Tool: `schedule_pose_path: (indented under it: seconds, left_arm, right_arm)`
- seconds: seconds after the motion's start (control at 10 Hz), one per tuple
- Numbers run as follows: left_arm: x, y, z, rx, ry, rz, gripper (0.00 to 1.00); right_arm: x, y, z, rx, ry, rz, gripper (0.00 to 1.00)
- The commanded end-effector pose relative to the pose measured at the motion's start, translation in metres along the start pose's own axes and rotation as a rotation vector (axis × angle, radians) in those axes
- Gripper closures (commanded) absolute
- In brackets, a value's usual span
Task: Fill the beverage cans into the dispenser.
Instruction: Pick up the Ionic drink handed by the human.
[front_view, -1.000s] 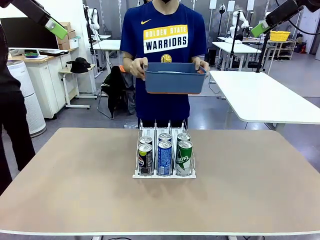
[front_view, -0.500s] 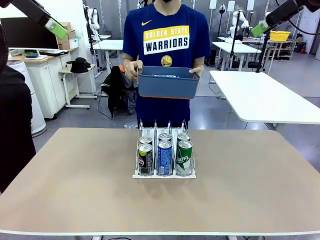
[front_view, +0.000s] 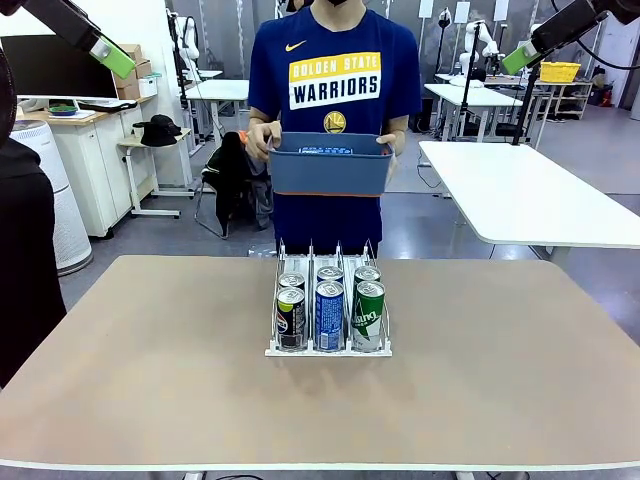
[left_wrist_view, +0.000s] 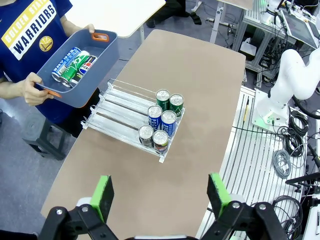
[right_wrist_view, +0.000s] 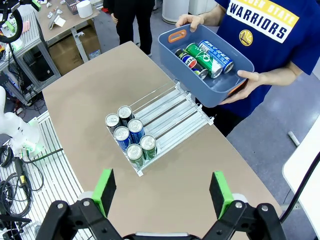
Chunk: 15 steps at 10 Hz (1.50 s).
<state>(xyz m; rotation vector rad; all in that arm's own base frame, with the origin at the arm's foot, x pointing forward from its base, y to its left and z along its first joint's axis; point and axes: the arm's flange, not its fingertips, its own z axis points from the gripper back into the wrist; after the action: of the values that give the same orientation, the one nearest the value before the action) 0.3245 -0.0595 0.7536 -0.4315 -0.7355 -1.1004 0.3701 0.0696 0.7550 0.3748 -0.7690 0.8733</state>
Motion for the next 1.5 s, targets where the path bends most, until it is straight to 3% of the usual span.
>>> schedule_pose_path:
  seconds: [0.0,1.4]
  left_arm:
    - [-0.0002,-0.0014,0.0001,-0.006,-0.005,0.009,0.0]
    - [-0.0002,-0.0014,0.0001,-0.006,-0.005,0.009,0.0]
  right_arm:
    - [-0.0003,-0.0001,-0.0002,0.0,0.0,-0.001,0.0]
    - [-0.0003,-0.0001,-0.0002,0.0,0.0,-0.001,0.0]
